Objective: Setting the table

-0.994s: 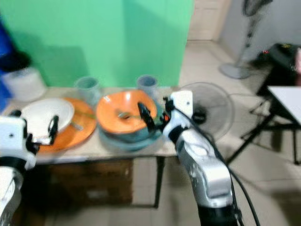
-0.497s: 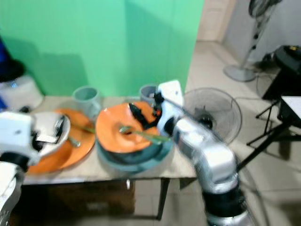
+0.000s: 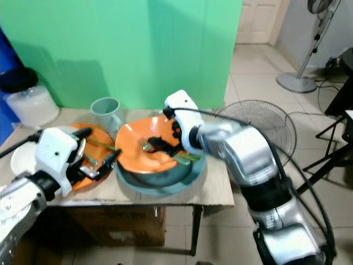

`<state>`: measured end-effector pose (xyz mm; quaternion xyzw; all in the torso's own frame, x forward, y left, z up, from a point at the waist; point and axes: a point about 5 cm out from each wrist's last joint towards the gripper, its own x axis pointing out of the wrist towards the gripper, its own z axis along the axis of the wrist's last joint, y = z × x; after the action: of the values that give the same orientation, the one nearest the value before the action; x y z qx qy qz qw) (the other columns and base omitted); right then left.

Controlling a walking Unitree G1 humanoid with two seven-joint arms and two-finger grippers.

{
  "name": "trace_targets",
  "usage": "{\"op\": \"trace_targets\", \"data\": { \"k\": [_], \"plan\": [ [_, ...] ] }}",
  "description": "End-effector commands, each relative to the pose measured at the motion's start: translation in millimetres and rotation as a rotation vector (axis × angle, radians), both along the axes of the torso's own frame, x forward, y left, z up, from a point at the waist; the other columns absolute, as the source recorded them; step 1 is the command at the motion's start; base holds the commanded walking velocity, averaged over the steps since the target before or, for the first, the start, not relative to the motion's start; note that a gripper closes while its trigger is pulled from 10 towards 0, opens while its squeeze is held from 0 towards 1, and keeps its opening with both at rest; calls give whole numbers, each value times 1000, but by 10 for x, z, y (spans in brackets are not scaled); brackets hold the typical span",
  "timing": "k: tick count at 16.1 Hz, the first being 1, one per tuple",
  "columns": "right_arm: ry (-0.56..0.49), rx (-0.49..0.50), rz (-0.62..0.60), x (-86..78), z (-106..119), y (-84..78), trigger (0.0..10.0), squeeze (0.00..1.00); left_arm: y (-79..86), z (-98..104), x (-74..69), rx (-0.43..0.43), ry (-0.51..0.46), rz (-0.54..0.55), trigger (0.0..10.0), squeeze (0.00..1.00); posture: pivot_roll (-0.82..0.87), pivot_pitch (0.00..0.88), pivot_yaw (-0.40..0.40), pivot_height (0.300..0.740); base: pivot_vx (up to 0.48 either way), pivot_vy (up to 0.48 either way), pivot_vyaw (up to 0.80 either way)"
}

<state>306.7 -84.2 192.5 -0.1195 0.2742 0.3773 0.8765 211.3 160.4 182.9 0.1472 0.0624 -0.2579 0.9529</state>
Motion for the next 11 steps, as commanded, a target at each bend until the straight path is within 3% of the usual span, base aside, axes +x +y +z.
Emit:
{"op": "trace_targets", "data": {
  "k": [1,2,4,6,7,11],
  "plan": [
    [12,-59,9,48,-17,22,10000,0,-15,-35,-17,13,50,-48,10000,0,-116,0,55,740,0,0,0],
    [10,-90,10,89,-31,57,6863,0,-22,-60,-57,26,80,-85,10000,0,-115,0,53,740,0,0,0],
    [12,-113,23,116,-60,119,5373,0,-24,-95,-114,52,115,-121,10000,0,-112,0,49,740,0,0,0],
    [19,-139,51,106,-89,169,5412,0,-14,-105,-141,56,130,-127,10000,0,-109,0,46,740,0,0,0],
    [22,-154,65,112,-102,192,6235,0,-6,-107,-154,60,140,-131,10000,0,-108,0,43,740,0,0,0],
    [25,-188,90,134,-147,232,2980,0,-3,-127,-171,69,163,-143,10000,0,-108,0,42,740,0,0,0]
  ]
}}
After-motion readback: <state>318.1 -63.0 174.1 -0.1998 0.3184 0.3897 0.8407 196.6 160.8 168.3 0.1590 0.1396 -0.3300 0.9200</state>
